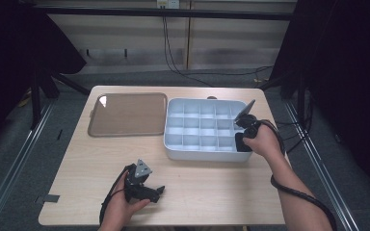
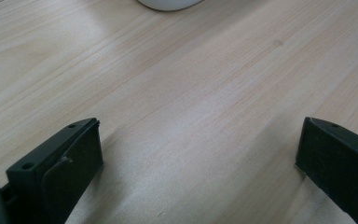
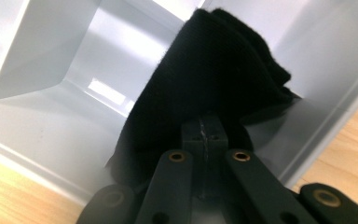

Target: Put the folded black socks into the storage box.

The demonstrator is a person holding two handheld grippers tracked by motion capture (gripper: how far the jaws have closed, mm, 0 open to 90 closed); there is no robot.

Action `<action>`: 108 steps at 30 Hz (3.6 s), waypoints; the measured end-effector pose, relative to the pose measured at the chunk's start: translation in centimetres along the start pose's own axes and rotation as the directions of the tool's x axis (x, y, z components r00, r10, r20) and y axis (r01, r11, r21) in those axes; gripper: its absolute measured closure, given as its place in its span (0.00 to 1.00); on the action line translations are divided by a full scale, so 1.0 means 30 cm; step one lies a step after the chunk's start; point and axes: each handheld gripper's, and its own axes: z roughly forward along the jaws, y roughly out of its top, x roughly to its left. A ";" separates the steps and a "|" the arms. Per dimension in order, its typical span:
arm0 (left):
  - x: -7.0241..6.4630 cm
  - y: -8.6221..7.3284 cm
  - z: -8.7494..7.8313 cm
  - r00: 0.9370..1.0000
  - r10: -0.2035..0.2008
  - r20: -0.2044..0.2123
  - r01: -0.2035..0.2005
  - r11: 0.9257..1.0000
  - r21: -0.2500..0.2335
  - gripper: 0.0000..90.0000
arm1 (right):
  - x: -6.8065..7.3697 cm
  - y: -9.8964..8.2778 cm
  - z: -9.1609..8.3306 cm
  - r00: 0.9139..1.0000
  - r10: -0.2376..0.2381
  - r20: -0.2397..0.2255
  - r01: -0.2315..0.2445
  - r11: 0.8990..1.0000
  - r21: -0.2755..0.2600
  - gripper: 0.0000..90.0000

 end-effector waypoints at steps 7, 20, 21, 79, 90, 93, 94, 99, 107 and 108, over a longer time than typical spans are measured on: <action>0.000 0.000 0.000 1.000 -0.001 0.001 0.001 1.000 0.000 0.00 | -0.002 0.001 0.007 1.000 0.001 0.000 -0.001 1.000 0.002 1.00; -0.001 0.000 0.001 1.000 -0.005 0.002 0.005 1.000 -0.001 0.00 | -0.007 0.005 0.041 1.000 0.002 -0.010 -0.001 1.000 0.020 1.00; -0.001 0.000 0.000 1.000 -0.003 0.002 0.003 1.000 0.000 0.00 | -0.007 0.005 0.041 1.000 0.002 -0.010 -0.001 1.000 0.020 1.00; -0.001 0.001 0.002 1.000 0.000 0.003 0.000 1.000 -0.003 0.00 | -0.034 0.056 -0.019 1.000 0.018 0.003 -0.018 0.998 -0.064 1.00; -0.001 0.001 0.003 1.000 0.001 0.005 -0.001 1.000 -0.004 0.00 | -0.038 0.050 0.008 1.000 0.019 0.015 -0.018 0.998 -0.058 1.00; -0.001 0.001 0.003 1.000 0.001 0.004 -0.001 1.000 -0.006 0.00 | -0.040 0.040 -0.003 1.000 0.023 0.015 -0.022 0.996 -0.081 0.97; -0.001 0.001 0.003 1.000 0.002 0.005 -0.002 1.000 -0.005 0.00 | -0.039 0.036 -0.009 1.000 0.023 0.019 -0.021 0.996 -0.085 0.94; -0.002 0.001 0.003 1.000 -0.002 0.004 0.002 1.000 -0.006 0.00 | -0.042 0.020 -0.050 1.000 0.021 0.013 -0.020 0.994 -0.107 0.85; -0.002 0.000 0.001 1.000 0.003 0.004 -0.003 1.000 -0.001 0.00 | -0.035 0.007 -0.106 1.000 0.021 0.017 -0.018 0.991 -0.135 0.77; -0.002 0.000 0.001 1.000 0.002 0.004 -0.002 1.000 -0.001 0.00 | -0.033 0.005 -0.117 1.000 0.017 0.022 -0.014 0.991 -0.136 0.75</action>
